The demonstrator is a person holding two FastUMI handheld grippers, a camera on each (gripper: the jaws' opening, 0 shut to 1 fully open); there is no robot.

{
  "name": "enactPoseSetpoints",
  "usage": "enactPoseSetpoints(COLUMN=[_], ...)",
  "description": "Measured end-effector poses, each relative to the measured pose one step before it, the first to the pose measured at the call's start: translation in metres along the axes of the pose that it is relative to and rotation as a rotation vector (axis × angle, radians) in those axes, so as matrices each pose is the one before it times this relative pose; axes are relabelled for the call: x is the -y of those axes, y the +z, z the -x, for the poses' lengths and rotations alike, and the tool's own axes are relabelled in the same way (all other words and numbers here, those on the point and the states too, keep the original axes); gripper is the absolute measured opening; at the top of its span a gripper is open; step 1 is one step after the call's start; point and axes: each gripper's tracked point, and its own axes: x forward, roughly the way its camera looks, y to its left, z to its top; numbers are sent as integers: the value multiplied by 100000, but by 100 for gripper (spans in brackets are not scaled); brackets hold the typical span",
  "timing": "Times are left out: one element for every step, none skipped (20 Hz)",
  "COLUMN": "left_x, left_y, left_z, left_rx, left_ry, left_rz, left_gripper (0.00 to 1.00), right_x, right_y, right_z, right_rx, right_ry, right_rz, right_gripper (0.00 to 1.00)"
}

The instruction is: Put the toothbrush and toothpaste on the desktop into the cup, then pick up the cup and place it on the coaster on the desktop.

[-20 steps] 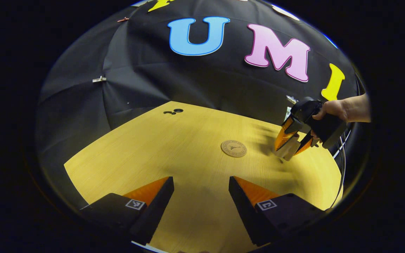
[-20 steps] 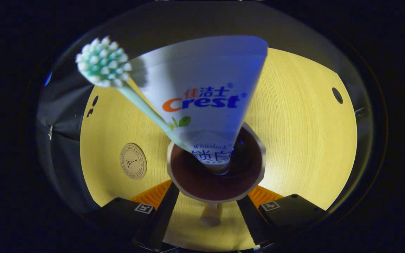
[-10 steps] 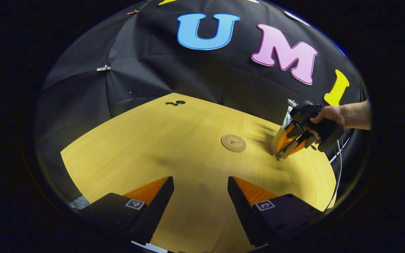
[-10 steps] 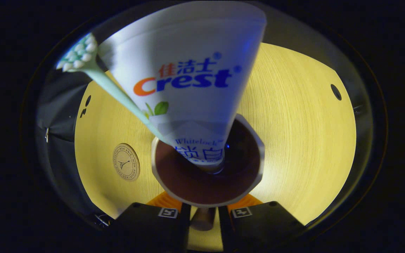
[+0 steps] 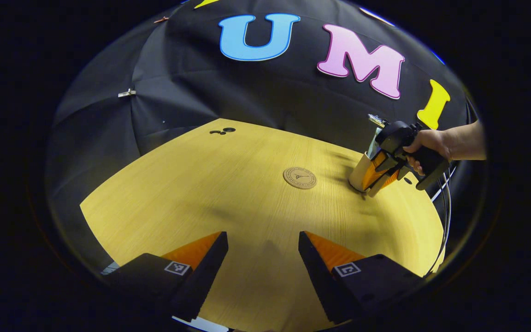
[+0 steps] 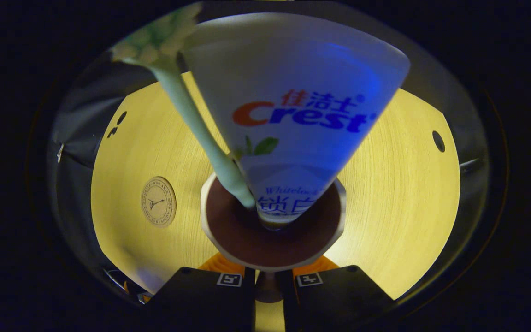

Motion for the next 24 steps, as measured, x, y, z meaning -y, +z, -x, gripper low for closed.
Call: enactPoseSetpoints(left_x=[-45,7,116,57,141,117,119,49,79,-6,49,43,-42,44,126,61,-3,-33,-305,-114,-29,-275,-209,-102], left_y=[13,-15,-121,-152,-65,-113,-12,-64,-40,-69,30,0,-65,-111,-57,-126,-54,-153,79,67,48,-235,-172,-177], left_z=[2,-15,-27,32,107,24,30,8,69,111,128,5,-9,52,23,141,131,76,164,51,207,607,350,230], left_rx=[-212,-332,-408,-203,-132,113,-230,30,-132,-70,182,63,-193,-403,-412,-529,-481,-648,78,646,387,397,51,-197], left_ry=[-69,-343,-345,-508,-638,-614,-488,-461,-329,-322,-426,-446,-156,-184,-749,-847,-680,-174,1450,1314,258,238,-31,-124], left_rz=[-446,-412,-401,-461,-455,-496,-330,-114,-22,152,193,-45,-359,-420,-369,-271,-6,-295,-1110,-917,-316,334,760,881], left_gripper=[97,98,98,98,98,98,98,98,98,98,98,98,98,98,98,98,98,98,98,98,97,97,98,98], right_x=[-279,-316,-162,-183,-322,-306,-519,-527,-648,-881,-928,-1031,-1024,-985,-891,-986,-899,-879,-787,-645,-613,-491,-389,-587], right_y=[88,337,327,194,82,-161,-209,-99,-5,-1,154,62,106,243,219,97,-31,-132,-3,-15,118,29,8,-5], right_z=[212,417,322,279,271,97,47,31,7,68,21,17,-97,-114,-129,-192,-179,-221,-260,-247,-271,-228,-186,-117], right_rx=[657,1181,1103,1021,531,90,-187,-295,110,143,233,-26,-70,440,432,119,-618,-620,-533,-161,383,-22,-353,-521], right_ry=[457,560,308,34,46,-12,-216,-3,286,574,680,998,769,455,541,493,651,707,354,140,-123,-204,-18,259], right_rz=[-11,-870,-410,2,379,918,1504,1541,1269,1257,996,1251,1419,1630,1852,1666,1499,1199,1192,1254,1199,1340,1000,297], right_gripper=[28,28,28,27,28,28,27,27,28,27,27,28,27,27,28,27,27,27,27,27,27,27,27,27])
